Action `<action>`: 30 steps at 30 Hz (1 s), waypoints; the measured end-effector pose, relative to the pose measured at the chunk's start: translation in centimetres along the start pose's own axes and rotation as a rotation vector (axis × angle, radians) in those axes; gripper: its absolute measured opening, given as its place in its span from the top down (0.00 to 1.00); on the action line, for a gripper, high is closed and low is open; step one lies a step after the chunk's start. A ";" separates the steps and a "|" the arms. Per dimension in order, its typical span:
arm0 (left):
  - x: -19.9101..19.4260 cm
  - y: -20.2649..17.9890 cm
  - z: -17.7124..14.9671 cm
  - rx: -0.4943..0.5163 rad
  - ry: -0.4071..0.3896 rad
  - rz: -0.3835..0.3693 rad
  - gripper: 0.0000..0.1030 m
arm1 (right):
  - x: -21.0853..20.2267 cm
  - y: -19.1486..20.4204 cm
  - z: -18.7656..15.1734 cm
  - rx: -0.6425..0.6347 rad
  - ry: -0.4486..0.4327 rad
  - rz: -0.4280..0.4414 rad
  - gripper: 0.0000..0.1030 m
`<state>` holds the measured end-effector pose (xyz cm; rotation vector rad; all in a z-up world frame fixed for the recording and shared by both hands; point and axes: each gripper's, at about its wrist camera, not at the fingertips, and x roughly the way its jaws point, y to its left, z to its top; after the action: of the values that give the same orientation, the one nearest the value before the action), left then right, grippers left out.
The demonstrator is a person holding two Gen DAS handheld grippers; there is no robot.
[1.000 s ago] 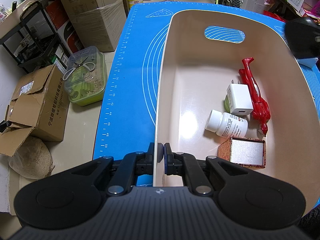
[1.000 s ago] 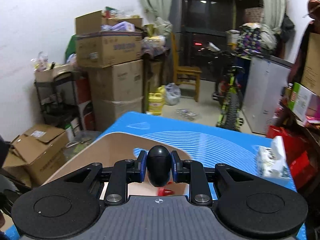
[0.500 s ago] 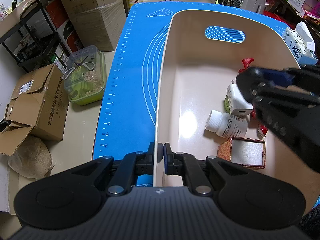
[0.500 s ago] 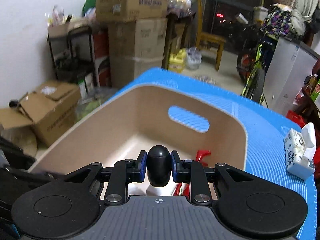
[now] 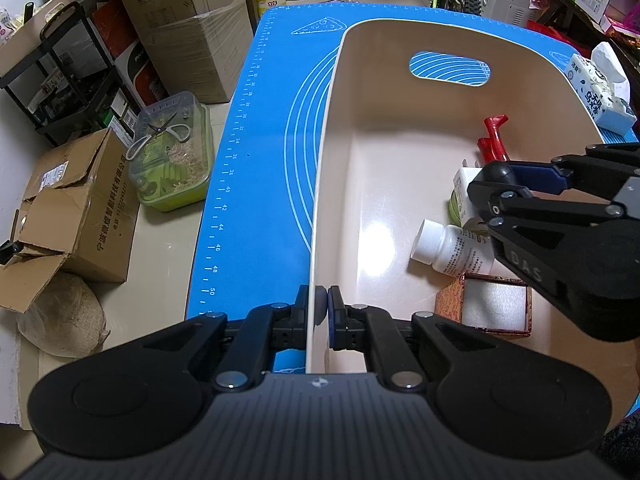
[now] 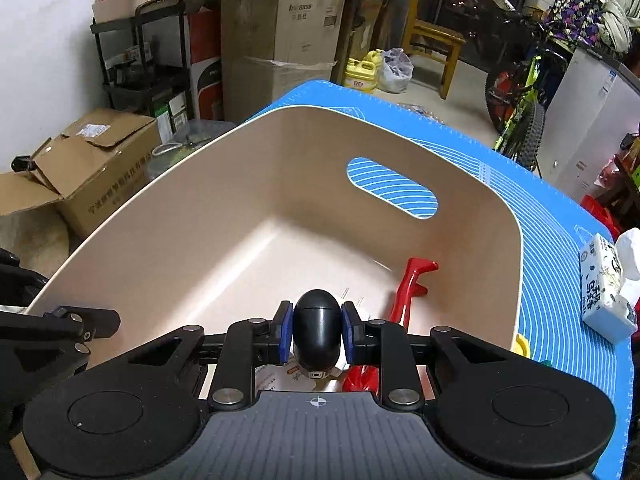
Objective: Organize rigid objects
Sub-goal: 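Carry the black earbud case into the basket and release it, then reach the right tool to the green-handled screwdriver and grasp it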
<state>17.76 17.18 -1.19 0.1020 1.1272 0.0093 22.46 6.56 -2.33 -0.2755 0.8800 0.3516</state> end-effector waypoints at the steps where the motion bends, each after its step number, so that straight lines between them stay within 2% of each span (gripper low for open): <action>1: 0.0 0.0 0.0 0.000 0.000 0.000 0.90 | -0.2 0.0 -0.1 -0.004 -0.012 -0.003 0.61; 6: 0.0 0.0 0.0 0.000 0.000 0.001 0.90 | -1.5 -0.4 -0.3 -0.017 -0.060 0.009 0.45; 14: -0.1 -0.1 0.0 0.002 0.000 0.003 0.90 | -4.4 -2.5 -0.3 0.020 -0.145 0.008 0.38; 17: -0.1 -0.1 0.1 0.004 -0.001 0.004 0.90 | -5.6 -4.6 -0.4 0.073 -0.179 -0.001 0.36; 21: -0.1 -0.1 0.1 0.004 -0.001 0.004 0.90 | -6.8 -8.2 -0.5 0.135 -0.208 -0.056 0.34; 27: 0.0 -0.1 0.1 0.004 -0.001 0.005 0.90 | -6.7 -14.1 -2.1 0.198 -0.194 -0.164 0.33; 30: 0.0 -0.2 0.1 0.005 -0.001 0.007 0.90 | -5.7 -16.6 -3.4 0.222 -0.157 -0.185 0.33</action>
<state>17.82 17.00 -1.16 0.1103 1.1262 0.0133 23.54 -10.79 1.60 -0.1207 0.7256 0.1004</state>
